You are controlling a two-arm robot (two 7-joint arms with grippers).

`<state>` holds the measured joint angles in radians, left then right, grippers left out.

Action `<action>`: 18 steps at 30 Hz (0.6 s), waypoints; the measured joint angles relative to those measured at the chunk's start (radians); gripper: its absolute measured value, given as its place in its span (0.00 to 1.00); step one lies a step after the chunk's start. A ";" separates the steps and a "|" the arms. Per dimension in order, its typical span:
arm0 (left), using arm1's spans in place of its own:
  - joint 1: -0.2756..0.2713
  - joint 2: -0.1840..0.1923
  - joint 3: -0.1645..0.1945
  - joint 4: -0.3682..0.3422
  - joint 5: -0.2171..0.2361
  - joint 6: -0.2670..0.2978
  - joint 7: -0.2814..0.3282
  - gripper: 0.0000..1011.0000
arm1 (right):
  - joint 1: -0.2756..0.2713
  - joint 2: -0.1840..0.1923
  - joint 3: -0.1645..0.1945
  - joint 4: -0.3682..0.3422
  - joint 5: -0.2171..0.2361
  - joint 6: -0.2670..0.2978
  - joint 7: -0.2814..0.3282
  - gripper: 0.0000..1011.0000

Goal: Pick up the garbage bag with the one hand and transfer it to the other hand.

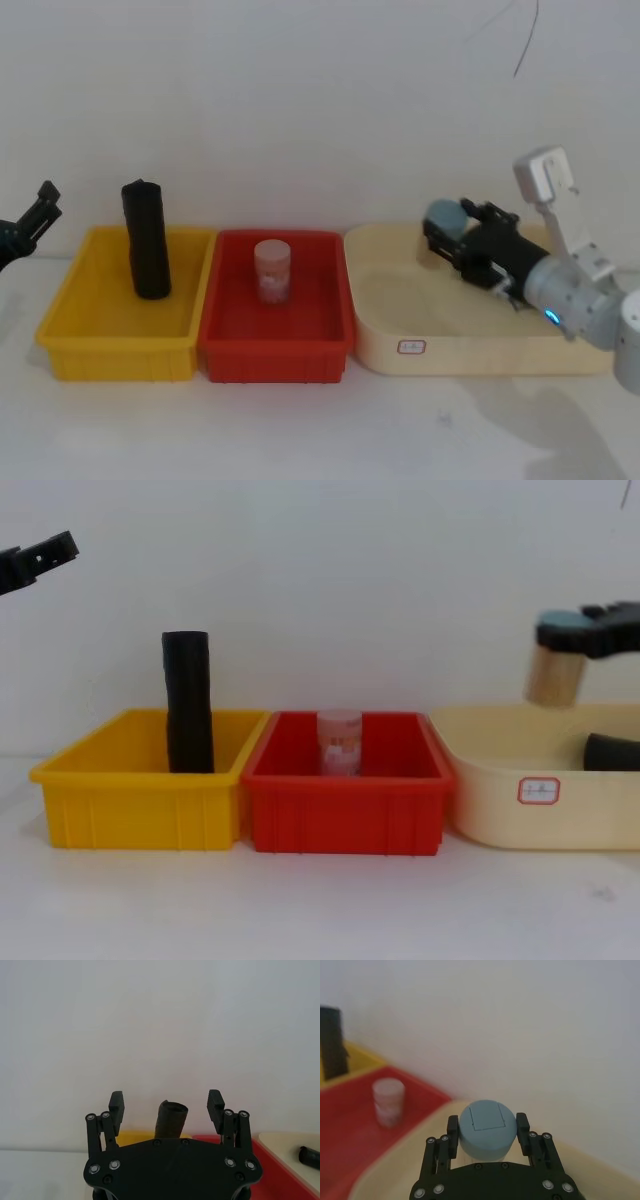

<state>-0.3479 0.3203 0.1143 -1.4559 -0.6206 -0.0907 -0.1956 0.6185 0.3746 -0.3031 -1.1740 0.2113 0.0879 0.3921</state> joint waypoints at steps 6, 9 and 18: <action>0.000 0.000 0.000 0.000 0.000 0.000 0.000 0.99 | -0.069 0.037 0.027 -0.057 -0.013 0.039 -0.047 0.76; 0.000 0.000 0.000 0.000 0.000 0.000 0.000 0.99 | -0.095 0.048 0.038 -0.081 -0.015 0.048 -0.060 0.86; 0.000 0.000 0.000 0.000 0.000 0.000 0.000 0.99 | -0.191 0.070 0.087 -0.174 0.000 0.014 -0.084 0.99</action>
<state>-0.3480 0.3204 0.1143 -1.4558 -0.6207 -0.0907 -0.1956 0.4274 0.4445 -0.2160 -1.3483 0.2118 0.1021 0.3085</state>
